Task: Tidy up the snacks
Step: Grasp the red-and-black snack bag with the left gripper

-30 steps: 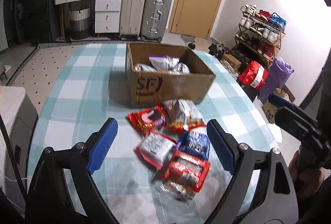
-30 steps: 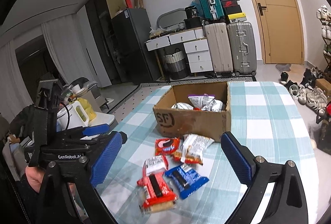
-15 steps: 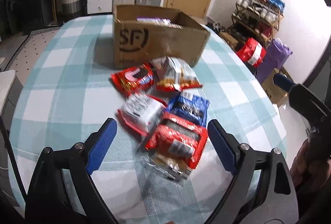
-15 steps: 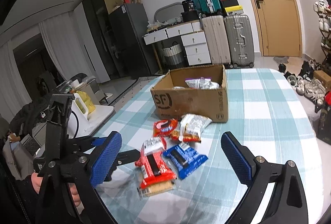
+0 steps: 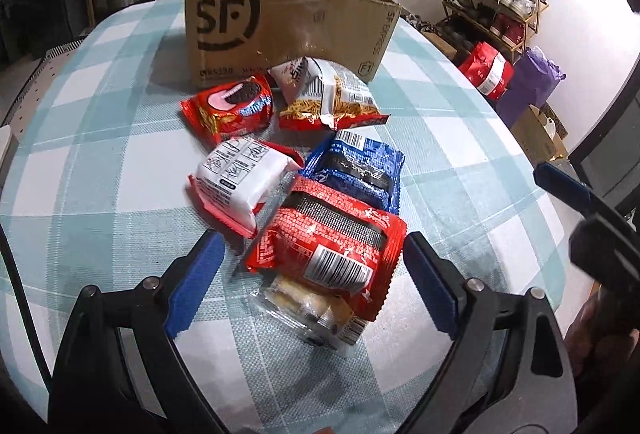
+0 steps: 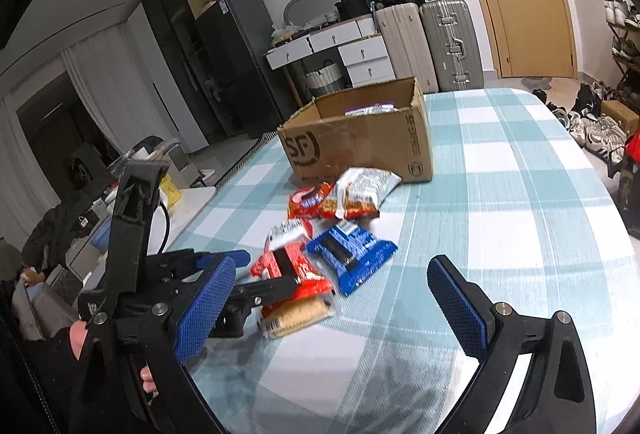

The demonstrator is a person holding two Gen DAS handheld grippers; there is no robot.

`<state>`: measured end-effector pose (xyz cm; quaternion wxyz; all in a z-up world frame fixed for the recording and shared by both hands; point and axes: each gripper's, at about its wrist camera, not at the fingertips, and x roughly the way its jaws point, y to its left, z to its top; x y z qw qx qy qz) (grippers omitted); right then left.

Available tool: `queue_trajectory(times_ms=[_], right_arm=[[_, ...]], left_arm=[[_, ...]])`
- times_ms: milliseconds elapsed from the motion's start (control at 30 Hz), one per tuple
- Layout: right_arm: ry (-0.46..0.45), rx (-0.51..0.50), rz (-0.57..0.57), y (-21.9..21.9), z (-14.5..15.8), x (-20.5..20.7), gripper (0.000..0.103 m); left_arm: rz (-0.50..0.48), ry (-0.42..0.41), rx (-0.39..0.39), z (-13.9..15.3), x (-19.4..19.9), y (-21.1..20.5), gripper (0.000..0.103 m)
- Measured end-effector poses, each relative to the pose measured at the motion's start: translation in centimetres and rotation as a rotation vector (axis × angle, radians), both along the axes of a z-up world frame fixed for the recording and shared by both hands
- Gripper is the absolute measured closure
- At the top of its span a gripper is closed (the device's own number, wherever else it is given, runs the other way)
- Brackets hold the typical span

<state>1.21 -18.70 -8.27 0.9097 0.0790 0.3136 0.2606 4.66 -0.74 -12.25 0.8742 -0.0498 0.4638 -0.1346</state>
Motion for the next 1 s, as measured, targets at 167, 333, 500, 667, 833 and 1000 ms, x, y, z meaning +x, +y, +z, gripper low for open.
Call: queue_trajectory(times_ms=[167, 333, 500, 667, 833, 1000], right_arm=[[0.02, 0.007, -0.009, -0.5, -0.8, 0.1, 0.005], [0.032, 0.014, -0.017, -0.9, -1.4, 0.2, 0.005], [0.043, 0.017, -0.018, -1.0, -1.9, 0.2, 0.005], [0.059, 0.019, -0.025, -1.3, -2.3, 0.2, 0.005], [0.078, 0.022, -0.028, -1.4, -2.9, 0.3, 0.005], [0.088, 0.016, -0.021, -0.9, -3.1, 0.3, 0.005]], left_arm=[[-0.015, 0.01, -0.005, -0.5, 0.7, -0.5, 0.013], [-0.04, 0.018, -0.016, -0.9, 1.4, -1.2, 0.013], [-0.052, 0.0, -0.043, -1.1, 1.5, -1.5, 0.024], [-0.076, -0.015, -0.085, -1.4, 1.5, -0.9, 0.059], [-0.093, -0.027, -0.083, -1.1, 1.2, -0.5, 0.059], [-0.086, -0.043, -0.098, -0.6, 0.7, 0.2, 0.059]])
